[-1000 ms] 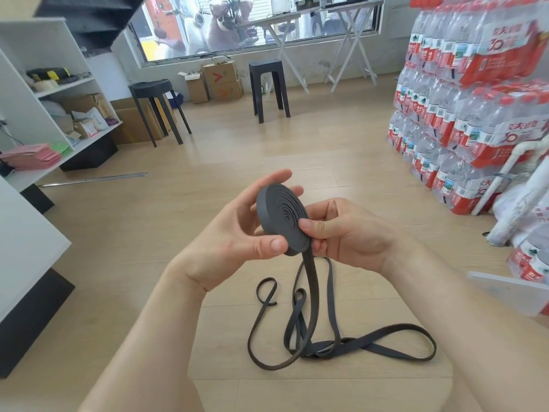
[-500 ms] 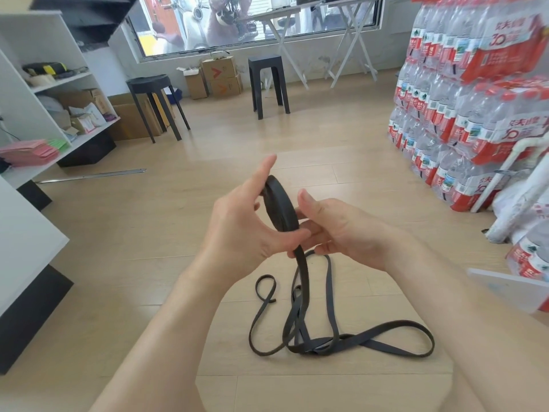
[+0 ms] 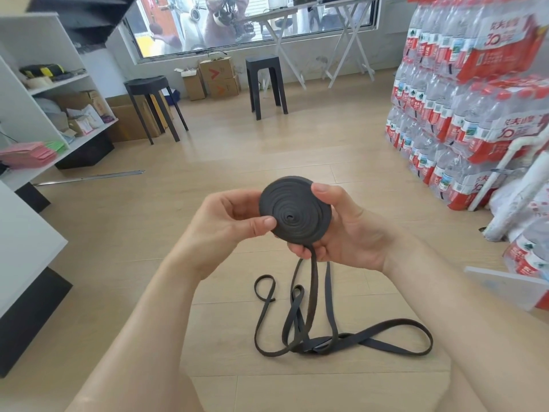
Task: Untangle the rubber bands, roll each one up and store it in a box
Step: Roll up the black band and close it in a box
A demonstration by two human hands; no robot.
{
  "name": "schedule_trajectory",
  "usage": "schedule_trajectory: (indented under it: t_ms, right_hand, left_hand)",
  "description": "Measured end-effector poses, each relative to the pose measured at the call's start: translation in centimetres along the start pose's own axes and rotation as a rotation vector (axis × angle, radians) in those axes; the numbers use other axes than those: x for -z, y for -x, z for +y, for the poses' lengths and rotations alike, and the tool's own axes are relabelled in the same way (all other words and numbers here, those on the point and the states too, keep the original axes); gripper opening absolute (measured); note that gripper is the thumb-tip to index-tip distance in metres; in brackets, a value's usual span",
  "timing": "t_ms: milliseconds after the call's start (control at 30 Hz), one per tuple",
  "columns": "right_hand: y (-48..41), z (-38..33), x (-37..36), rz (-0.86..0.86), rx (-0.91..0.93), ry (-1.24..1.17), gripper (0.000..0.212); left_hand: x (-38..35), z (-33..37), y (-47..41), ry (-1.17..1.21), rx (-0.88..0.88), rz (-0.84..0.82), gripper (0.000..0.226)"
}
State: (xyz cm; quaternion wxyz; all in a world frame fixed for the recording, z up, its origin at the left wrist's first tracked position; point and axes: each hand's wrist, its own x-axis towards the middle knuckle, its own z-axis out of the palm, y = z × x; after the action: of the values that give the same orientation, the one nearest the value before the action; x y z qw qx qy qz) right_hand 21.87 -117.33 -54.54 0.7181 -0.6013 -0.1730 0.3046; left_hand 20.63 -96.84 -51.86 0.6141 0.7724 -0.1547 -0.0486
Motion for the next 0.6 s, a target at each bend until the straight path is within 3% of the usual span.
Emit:
schedule_trajectory:
  t_ms: [100, 267, 367, 400, 533, 600]
  right_hand:
    - [-0.1, 0.1, 0.1, -0.069, -0.016, -0.04, 0.075]
    - [0.1, 0.1, 0.3, -0.06, -0.057, -0.009, 0.09]
    - [0.4, -0.2, -0.1, 0.051, 0.005, 0.231, 0.055]
    - [0.4, -0.3, -0.2, 0.102, 0.034, 0.349, 0.052]
    - [0.0, 0.2, -0.9, 0.415, 0.224, 0.696, 0.07]
    - [0.0, 0.3, -0.7, 0.481, 0.315, 0.76, 0.078]
  left_hand:
    - [-0.3, 0.2, 0.3, 0.043, -0.003, -0.012, 0.037]
    - [-0.3, 0.0, 0.1, 0.012, -0.014, 0.197, 0.029]
    - [0.1, 0.0, 0.0, -0.038, 0.016, 0.257, 0.027]
    - [0.0, 0.1, 0.0, -0.05, 0.033, 0.271, 0.026]
    - [0.2, 0.0, -0.3, -0.032, 0.133, 0.377, 0.022]
    - [0.5, -0.2, -0.4, -0.023, 0.18, 0.409, 0.023]
